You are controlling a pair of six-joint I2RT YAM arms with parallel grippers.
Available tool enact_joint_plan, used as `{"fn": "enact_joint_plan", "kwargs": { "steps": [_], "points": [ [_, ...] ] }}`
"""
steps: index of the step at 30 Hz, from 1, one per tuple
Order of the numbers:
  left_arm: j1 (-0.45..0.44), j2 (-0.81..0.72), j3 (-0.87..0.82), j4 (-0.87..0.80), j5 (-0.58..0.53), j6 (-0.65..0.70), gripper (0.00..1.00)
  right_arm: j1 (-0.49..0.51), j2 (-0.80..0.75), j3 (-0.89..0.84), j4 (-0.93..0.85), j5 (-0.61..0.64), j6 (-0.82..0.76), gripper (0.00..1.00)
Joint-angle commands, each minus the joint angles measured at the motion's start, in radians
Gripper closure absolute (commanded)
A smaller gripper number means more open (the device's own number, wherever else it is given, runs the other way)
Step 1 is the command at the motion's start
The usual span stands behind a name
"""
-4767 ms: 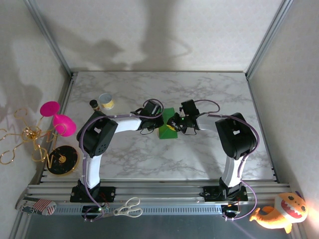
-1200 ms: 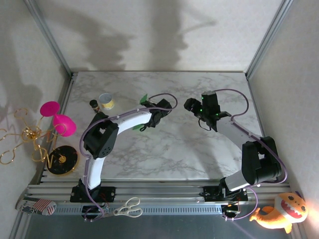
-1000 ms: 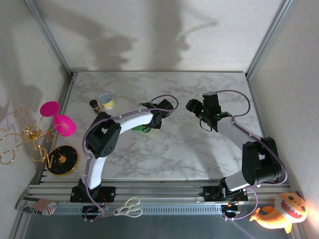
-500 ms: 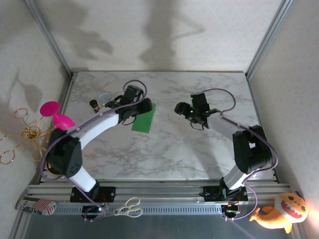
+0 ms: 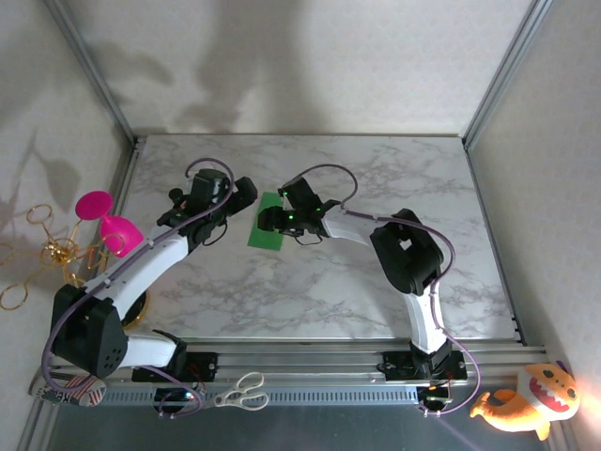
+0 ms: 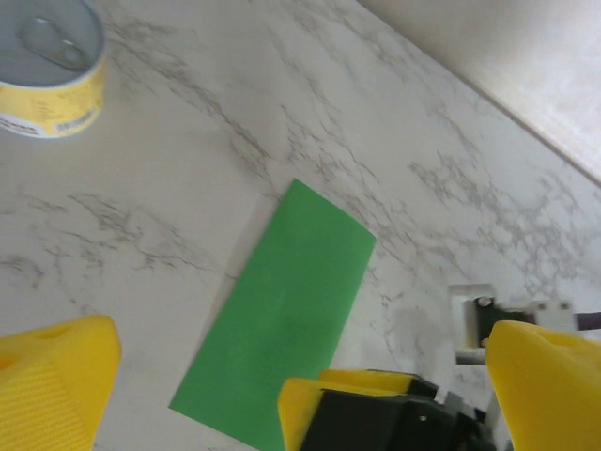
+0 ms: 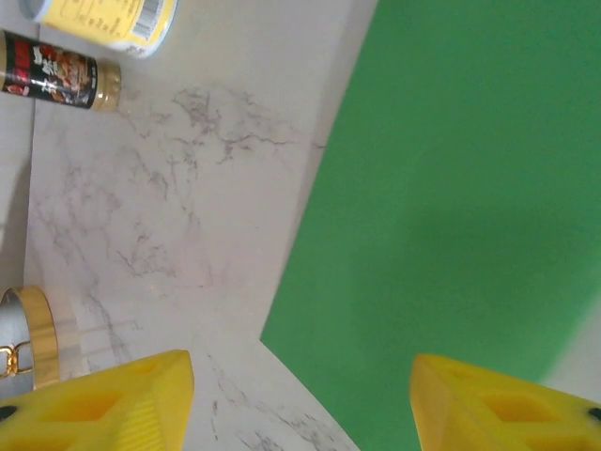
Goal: Fold a paper plane with a square sheet of paper (pick it up from the middle)
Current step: Move the paper to the center of the table.
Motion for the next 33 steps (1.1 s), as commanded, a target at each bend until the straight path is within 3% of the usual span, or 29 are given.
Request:
{"fn": "enact_joint_plan", "kwargs": {
  "steps": [1, 9, 20, 24, 28, 33],
  "points": [
    [0.022, -0.039, -0.028, 0.026, -0.022, -0.034, 0.01, 0.001, 0.059, 0.073, -0.064, -0.014, -0.025, 0.38],
    [0.033, -0.022, -0.025, 0.029, 0.01, -0.031, 0.01, -0.007, 0.09, 0.093, -0.222, 0.065, -0.12, 0.39],
    [0.032, 0.071, -0.03, 0.075, 0.168, -0.009, 0.01, -0.118, -0.134, -0.224, -0.3, 0.028, -0.495, 0.37],
    [0.028, 0.104, -0.051, 0.127, 0.257, -0.031, 0.01, -0.133, -0.215, -0.2, -0.251, 0.016, -0.393, 0.37],
    [0.005, 0.134, -0.085, 0.172, 0.344, -0.061, 0.01, -0.157, -0.295, -0.236, -0.153, 0.104, -0.198, 0.37],
    [-0.071, 0.184, -0.131, 0.221, 0.417, -0.125, 0.01, -0.167, -0.267, -0.241, -0.121, 0.114, -0.114, 0.38]
  ]
}}
